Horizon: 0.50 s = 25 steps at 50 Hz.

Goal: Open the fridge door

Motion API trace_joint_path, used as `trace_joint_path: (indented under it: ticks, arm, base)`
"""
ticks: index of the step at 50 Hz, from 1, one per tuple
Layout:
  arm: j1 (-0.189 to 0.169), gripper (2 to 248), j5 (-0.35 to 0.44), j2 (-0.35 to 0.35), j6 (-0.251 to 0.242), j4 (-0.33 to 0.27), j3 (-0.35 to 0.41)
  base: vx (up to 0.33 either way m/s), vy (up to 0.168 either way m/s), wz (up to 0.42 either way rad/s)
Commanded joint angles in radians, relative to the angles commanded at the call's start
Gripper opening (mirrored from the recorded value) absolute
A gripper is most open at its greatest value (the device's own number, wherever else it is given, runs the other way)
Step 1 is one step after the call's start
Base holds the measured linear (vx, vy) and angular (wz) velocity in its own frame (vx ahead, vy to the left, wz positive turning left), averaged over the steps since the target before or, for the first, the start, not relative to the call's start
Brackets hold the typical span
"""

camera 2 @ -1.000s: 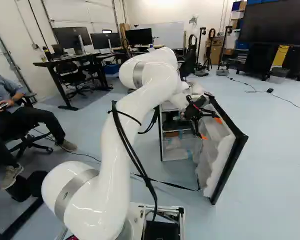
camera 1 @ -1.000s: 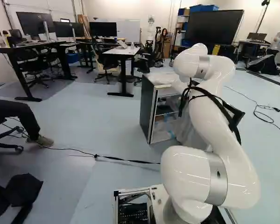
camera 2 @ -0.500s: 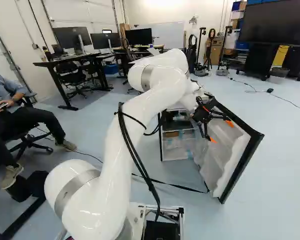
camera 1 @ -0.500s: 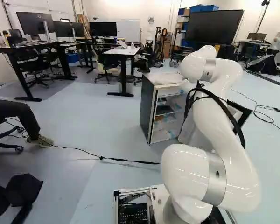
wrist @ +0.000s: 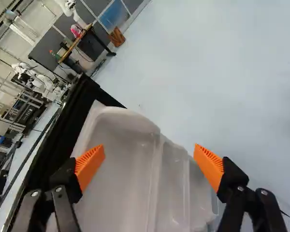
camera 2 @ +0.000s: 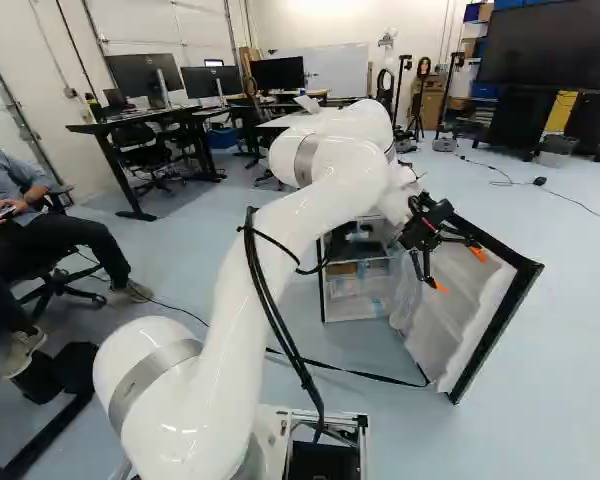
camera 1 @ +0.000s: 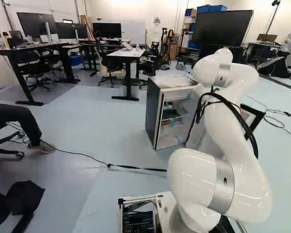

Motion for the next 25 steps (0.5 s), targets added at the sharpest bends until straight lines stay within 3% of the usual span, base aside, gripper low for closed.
trace_joint_path:
  ticks: [25]
  arm:
    - [0.036, 247, 0.000, 0.085, 0.000, -0.018, 0.178]
  base:
    - [0.000, 0.000, 0.000]
